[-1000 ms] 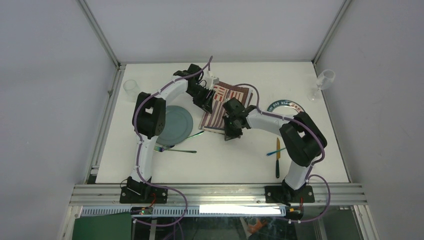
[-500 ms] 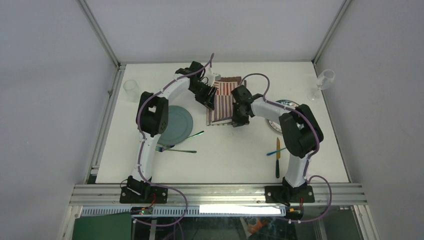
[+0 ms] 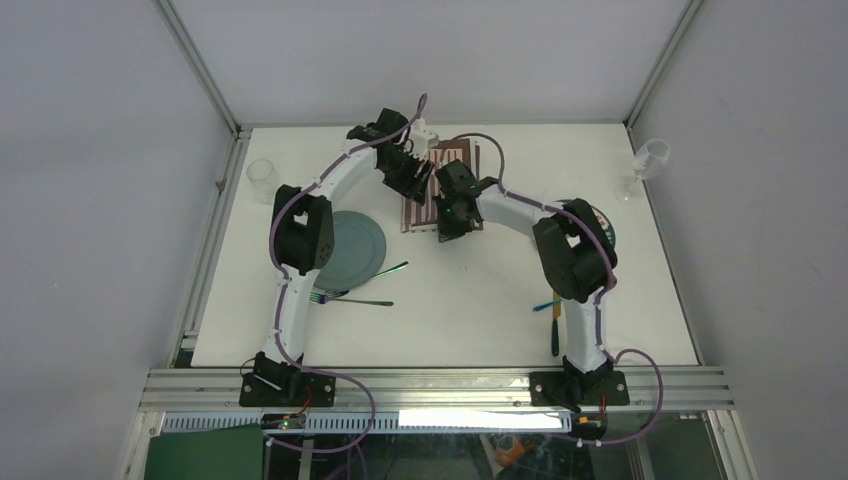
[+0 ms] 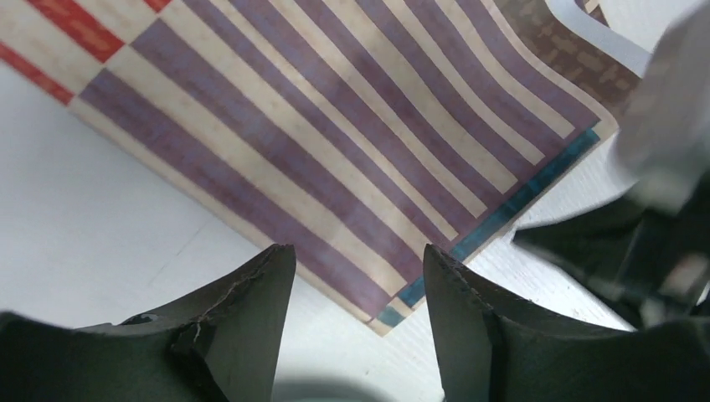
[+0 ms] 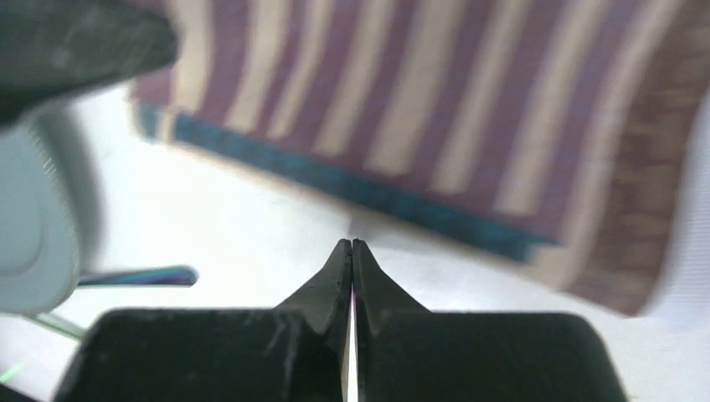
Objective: Set the dinner table for one person
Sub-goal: Adjust the napkin at the center of the board, then adjust the fork at the center of the board.
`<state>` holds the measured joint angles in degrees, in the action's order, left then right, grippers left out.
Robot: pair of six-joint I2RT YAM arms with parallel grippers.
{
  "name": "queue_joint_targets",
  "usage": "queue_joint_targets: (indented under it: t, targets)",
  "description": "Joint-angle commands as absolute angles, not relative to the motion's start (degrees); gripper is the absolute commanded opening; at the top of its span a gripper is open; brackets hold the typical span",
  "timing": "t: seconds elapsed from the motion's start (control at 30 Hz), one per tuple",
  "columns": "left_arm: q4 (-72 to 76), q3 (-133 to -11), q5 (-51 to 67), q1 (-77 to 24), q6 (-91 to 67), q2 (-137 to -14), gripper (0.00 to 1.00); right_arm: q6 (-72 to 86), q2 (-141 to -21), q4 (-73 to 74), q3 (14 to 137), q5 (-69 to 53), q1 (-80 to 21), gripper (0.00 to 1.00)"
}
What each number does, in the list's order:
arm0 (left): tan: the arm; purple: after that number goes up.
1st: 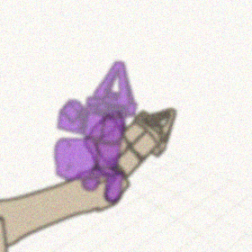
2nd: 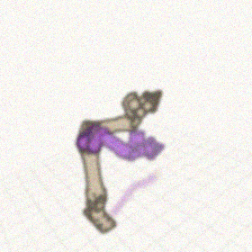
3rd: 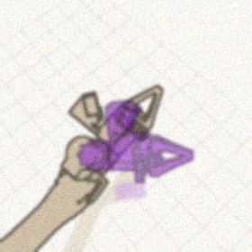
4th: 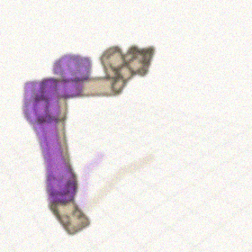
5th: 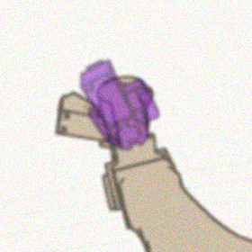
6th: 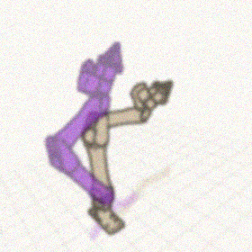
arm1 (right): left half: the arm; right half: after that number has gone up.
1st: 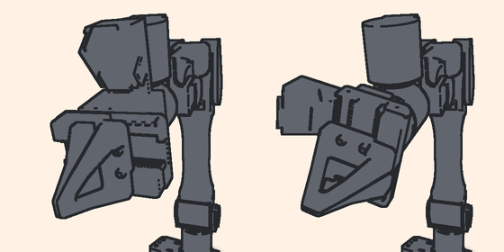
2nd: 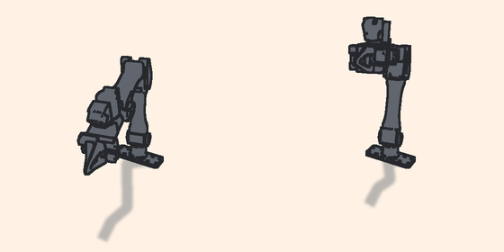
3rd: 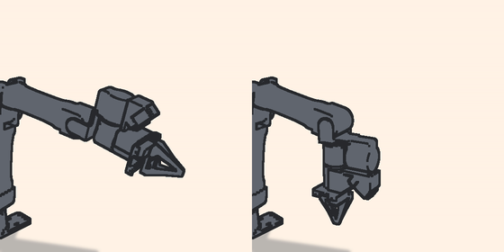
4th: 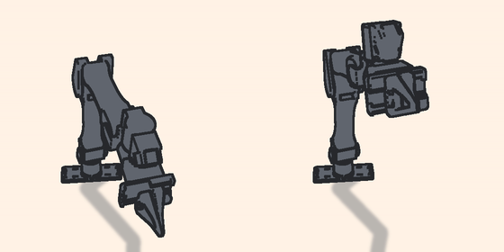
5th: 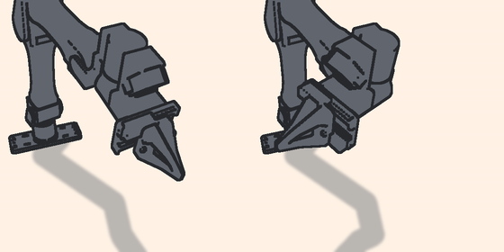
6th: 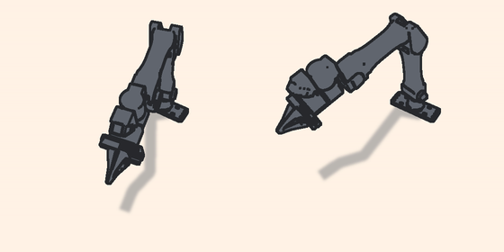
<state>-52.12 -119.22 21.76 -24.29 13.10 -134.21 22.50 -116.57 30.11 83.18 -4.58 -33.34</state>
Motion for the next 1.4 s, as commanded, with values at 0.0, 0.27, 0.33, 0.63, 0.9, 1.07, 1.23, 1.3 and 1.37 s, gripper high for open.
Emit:
queue_joint_targets:
  t: [0.0,0.27,0.33,0.63,0.9,1.07,1.23,1.3,1.37]
  targets:
    - [-52.2,-119.8,19.1,-23.5,12.7,-122.9,0.61,19.7,-109.1,27.8,83.7,-6.5,-38.2,0.00]
    - [-52.8,-110.0,16.1,-20.8,11.6,-106.1,0.65,20.7,-102.7,23.9,80.2,-14.8,-41.3,0.00]
    - [-52.7,-106.9,16.5,-18.6,11.1,-103.7,0.65,20.3,-105.2,24.8,82.1,-14.7,-41.6,0.00]
    - [-49.7,-97.3,19.2,-9.4,10.9,-95.2,0.60,18.9,-119.2,27.2,91.8,-11.3,-43.6,0.00]
    - [-48.9,-94.5,18.5,-9.3,11.2,-91.5,0.64,20.2,-120.9,24.2,91.8,-13.2,-44.5,0.00]
    - [-48.9,-94.6,19.2,-9.4,11.0,-90.9,0.64,20.3,-121.2,24.2,90.4,-14.8,-46.0,0.00]
    - [-48.9,-94.6,19.4,-9.3,10.8,-90.6,0.64,19.8,-121.5,25.9,89.3,-14.9,-48.6,0.00]
    - [-48.8,-94.4,19.6,-9.3,10.8,-90.5,0.64,19.7,-121.2,25.9,88.4,-15.2,-50.2,0.00]
    - [-48.8,-94.3,19.6,-9.3,10.6,-90.5,0.64,19.7,-121.1,26.7,88.1,-14.0,-52.0,0.00]
